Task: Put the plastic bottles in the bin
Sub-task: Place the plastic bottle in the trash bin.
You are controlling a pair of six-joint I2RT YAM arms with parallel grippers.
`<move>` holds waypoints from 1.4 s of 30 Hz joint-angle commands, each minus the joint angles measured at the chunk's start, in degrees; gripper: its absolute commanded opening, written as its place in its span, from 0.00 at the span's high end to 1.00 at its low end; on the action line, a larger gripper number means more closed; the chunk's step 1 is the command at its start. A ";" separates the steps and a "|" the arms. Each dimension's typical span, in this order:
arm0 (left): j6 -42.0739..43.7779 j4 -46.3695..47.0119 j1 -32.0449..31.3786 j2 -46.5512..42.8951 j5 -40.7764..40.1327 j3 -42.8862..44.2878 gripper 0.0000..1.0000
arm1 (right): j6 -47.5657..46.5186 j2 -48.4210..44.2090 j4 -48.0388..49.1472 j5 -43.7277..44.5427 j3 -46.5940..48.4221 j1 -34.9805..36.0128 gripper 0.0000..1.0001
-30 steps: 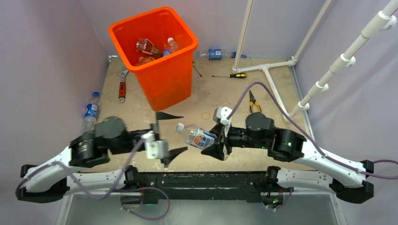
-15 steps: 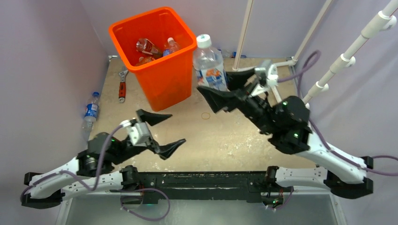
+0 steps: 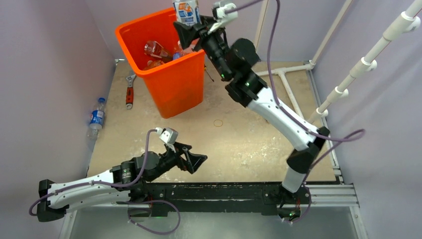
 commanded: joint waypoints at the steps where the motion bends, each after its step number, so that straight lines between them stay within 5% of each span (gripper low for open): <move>1: -13.42 -0.01 0.11 0.95 -2.40 -3.52 0.01 | 5.56 8.56 -2.96 -7.11 12.21 -4.75 0.66; 8: -18.56 4.39 0.11 1.14 1.10 -9.67 0.01 | 8.20 23.80 -6.83 -10.21 29.15 -7.58 0.62; 17: -16.59 4.26 0.11 0.11 1.23 -10.80 0.01 | 9.68 28.57 -5.16 -10.36 29.87 -8.05 0.02; 24: -15.79 -2.01 0.11 -0.15 -0.76 -7.52 0.01 | 10.65 29.09 -4.65 -10.87 33.17 -8.04 0.01; 32: -19.15 -11.16 0.11 1.66 -6.34 -3.02 0.01 | 8.64 18.62 -3.66 -10.68 27.47 -4.31 0.01; 36: -22.61 -19.03 0.11 3.67 -13.12 0.66 0.01 | 8.62 7.56 -2.99 -7.85 14.57 -2.78 0.01; 42: -21.49 -35.13 0.11 7.02 -25.26 11.76 0.01 | 11.15 -17.65 8.72 1.19 -26.24 -1.19 0.01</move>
